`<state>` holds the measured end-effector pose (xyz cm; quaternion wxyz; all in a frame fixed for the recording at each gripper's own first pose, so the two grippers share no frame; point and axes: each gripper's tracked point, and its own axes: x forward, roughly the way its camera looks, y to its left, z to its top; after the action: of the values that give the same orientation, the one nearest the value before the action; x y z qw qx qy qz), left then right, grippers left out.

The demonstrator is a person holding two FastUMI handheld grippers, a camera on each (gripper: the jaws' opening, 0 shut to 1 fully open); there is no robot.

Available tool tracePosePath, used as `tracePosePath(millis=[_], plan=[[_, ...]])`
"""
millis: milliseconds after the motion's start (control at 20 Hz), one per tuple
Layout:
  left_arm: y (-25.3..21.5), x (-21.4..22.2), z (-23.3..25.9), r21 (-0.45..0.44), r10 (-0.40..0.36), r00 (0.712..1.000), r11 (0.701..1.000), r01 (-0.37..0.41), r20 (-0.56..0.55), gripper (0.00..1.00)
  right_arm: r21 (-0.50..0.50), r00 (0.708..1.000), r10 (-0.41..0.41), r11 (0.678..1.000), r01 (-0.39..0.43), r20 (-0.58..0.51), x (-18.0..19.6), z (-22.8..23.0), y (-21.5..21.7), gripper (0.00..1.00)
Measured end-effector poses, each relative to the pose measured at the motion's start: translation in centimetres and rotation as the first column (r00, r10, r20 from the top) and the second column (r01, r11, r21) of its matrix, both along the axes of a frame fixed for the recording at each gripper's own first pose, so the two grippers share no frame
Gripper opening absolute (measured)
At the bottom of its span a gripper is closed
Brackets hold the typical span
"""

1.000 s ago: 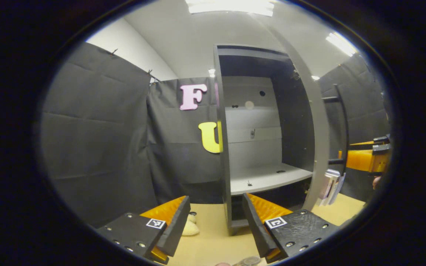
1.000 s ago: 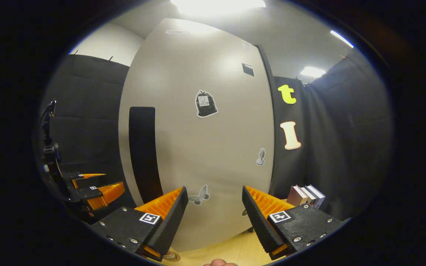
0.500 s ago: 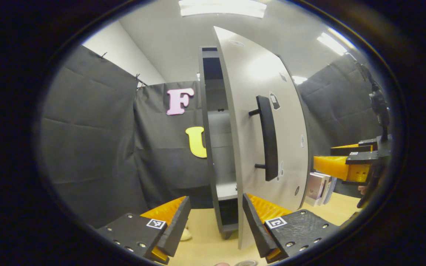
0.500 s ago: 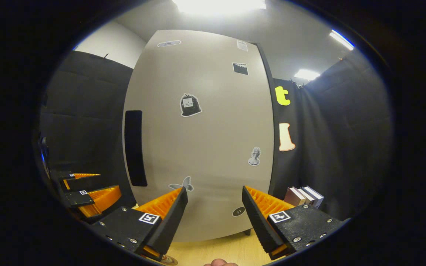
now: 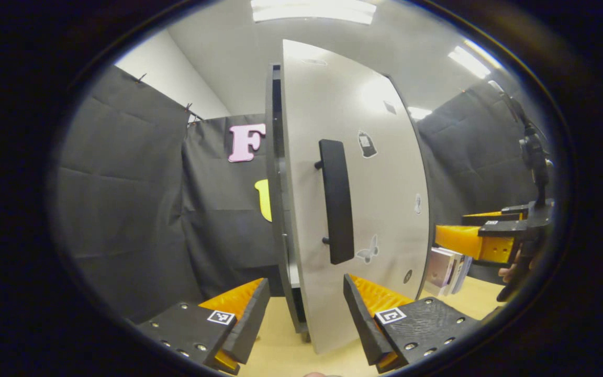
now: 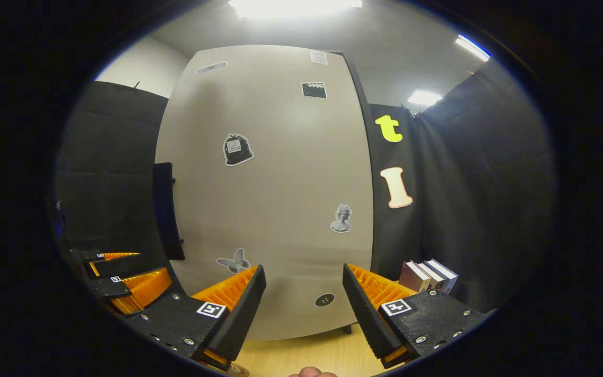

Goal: Open the cabinet door with the right hand, grasp the bottle in the cabinet with the left hand and place it on the coaster, then close the cabinet door with the right hand.

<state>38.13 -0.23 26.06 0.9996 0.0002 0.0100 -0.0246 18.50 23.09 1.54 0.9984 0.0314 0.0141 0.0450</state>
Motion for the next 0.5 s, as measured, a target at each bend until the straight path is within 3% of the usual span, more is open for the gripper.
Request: tracePosePath(millis=[150,200,250,400,450,500], plan=[[-0.5,0.2,0.4,-0.007,-0.02,1.0,1.0,0.02,0.012,0.87,-0.003,1.0,-0.015,1.0,0.015,0.011,-0.5,0.4,0.0,0.89],[-0.7,0.3,0.4,-0.007,-0.028,1.0,1.0,0.028,0.015,0.82,-0.004,1.0,-0.019,1.0,0.019,0.01,-0.6,0.3,0.1,0.92],[-1.0,0.4,0.4,-0.006,-0.036,0.999,0.999,0.036,0.015,0.87,-0.005,1.0,-0.024,1.0,0.024,0.011,-0.7,0.3,-0.1,0.89],[-1.5,0.4,0.7,-0.006,-0.053,0.998,0.999,0.053,0.019,0.87,0.0,0.999,-0.033,0.999,0.033,0.011,-0.8,0.3,-0.2,0.89],[-1.7,0.4,0.8,-0.002,-0.057,0.998,0.998,0.057,0.021,0.82,0.005,0.999,-0.034,0.999,0.034,0.014,-0.9,0.2,-0.2,0.92],[-1.7,0.4,1.0,0.001,-0.056,0.998,0.998,0.056,0.029,0.87,0.008,0.999,-0.035,0.999,0.035,0.021,-0.8,0.3,-0.2,0.89]])
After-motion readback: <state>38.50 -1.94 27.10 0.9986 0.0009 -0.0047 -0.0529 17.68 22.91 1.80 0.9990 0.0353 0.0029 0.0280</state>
